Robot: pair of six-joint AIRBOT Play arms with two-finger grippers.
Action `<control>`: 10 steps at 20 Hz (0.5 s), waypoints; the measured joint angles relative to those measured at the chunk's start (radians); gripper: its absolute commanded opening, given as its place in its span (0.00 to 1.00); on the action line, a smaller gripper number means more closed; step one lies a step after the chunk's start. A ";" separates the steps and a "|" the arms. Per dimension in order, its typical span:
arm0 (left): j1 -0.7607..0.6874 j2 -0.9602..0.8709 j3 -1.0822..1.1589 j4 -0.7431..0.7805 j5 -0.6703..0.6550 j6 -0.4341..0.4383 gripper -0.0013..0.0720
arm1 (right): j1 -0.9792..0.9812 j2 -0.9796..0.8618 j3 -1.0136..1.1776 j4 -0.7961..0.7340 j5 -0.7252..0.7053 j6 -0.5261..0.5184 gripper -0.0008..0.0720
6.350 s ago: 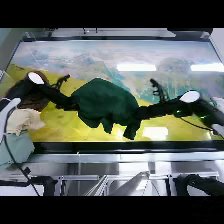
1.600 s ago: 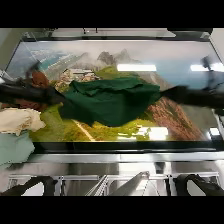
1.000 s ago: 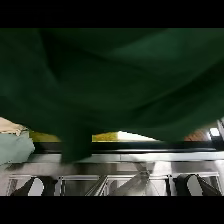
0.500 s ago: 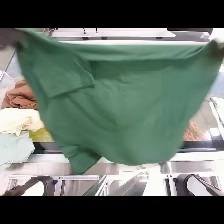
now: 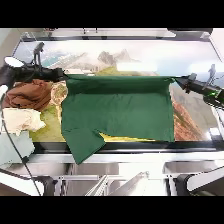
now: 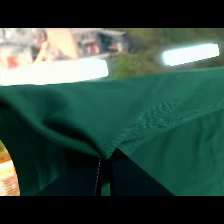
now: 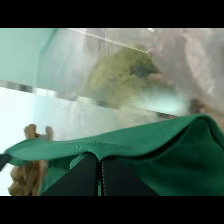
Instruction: Fold the shirts.
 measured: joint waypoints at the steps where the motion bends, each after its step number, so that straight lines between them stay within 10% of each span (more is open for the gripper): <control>1: 0.000 -0.027 0.011 0.001 -0.001 0.005 0.04 | 0.000 -0.043 0.034 0.010 0.014 -0.006 0.04; 10: 0.001 -0.127 0.105 0.156 -0.060 -0.031 0.04 | 0.000 -0.143 0.189 -0.291 0.055 0.090 0.04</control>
